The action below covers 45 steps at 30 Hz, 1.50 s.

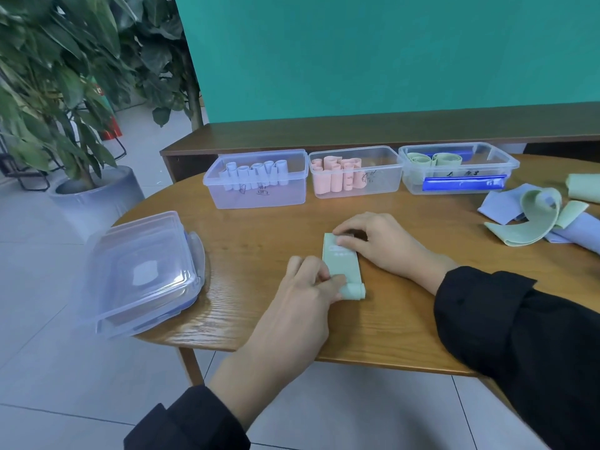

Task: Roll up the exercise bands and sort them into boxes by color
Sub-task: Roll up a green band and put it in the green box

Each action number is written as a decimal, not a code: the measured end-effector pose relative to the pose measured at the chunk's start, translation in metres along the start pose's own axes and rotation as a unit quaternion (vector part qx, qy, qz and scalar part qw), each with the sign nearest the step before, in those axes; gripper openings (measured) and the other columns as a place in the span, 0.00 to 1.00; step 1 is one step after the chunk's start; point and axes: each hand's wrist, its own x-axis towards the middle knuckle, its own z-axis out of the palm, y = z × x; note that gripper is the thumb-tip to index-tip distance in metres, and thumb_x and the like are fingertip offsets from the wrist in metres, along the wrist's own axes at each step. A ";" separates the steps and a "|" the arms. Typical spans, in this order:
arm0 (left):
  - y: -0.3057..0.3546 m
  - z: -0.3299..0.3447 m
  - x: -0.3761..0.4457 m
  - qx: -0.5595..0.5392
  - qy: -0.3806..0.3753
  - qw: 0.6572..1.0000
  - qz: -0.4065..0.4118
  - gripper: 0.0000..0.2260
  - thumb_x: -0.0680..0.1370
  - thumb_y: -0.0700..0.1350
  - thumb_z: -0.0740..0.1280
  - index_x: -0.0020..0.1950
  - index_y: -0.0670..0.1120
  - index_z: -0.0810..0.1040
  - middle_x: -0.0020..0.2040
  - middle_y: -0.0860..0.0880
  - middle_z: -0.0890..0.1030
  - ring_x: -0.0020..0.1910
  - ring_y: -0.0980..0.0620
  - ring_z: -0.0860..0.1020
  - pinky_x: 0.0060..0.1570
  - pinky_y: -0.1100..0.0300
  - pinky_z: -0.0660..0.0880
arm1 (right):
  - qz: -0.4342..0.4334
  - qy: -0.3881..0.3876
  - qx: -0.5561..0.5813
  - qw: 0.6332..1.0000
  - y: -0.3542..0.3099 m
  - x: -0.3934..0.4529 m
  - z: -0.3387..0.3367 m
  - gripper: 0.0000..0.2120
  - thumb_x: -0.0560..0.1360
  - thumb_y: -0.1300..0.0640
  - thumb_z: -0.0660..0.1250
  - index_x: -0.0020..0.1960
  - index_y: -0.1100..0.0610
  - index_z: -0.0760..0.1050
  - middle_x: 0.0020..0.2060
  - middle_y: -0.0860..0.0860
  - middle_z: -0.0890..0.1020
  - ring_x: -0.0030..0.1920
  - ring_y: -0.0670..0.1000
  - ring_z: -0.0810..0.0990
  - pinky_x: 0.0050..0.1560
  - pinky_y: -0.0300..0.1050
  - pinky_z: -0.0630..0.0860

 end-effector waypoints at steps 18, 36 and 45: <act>-0.001 -0.003 0.010 -0.001 -0.039 0.998 -0.039 0.19 0.83 0.56 0.56 0.64 0.51 0.81 0.65 0.50 0.73 0.55 0.50 0.70 0.50 0.48 0.77 | 0.103 0.087 0.403 0.905 0.001 0.010 0.000 0.14 0.69 0.66 0.78 0.53 0.58 0.83 0.43 0.51 0.83 0.44 0.47 0.81 0.50 0.43 0.80; 0.008 0.008 0.042 0.077 -0.165 0.974 -0.133 0.27 0.86 0.58 0.42 0.83 0.50 0.54 0.84 0.52 0.47 0.82 0.51 0.44 0.79 0.44 0.47 | 0.155 0.065 0.452 0.876 0.007 0.008 -0.001 0.19 0.69 0.66 0.78 0.58 0.57 0.82 0.52 0.53 0.85 0.54 0.48 0.84 0.57 0.41 0.79; 0.006 0.022 0.059 0.059 -0.181 0.963 -0.190 0.28 0.86 0.56 0.41 0.83 0.45 0.41 0.83 0.48 0.40 0.82 0.50 0.38 0.79 0.43 0.38 | 0.180 0.037 0.455 0.871 0.003 0.003 -0.007 0.10 0.70 0.65 0.77 0.51 0.60 0.85 0.47 0.54 0.88 0.49 0.50 0.85 0.51 0.39 0.81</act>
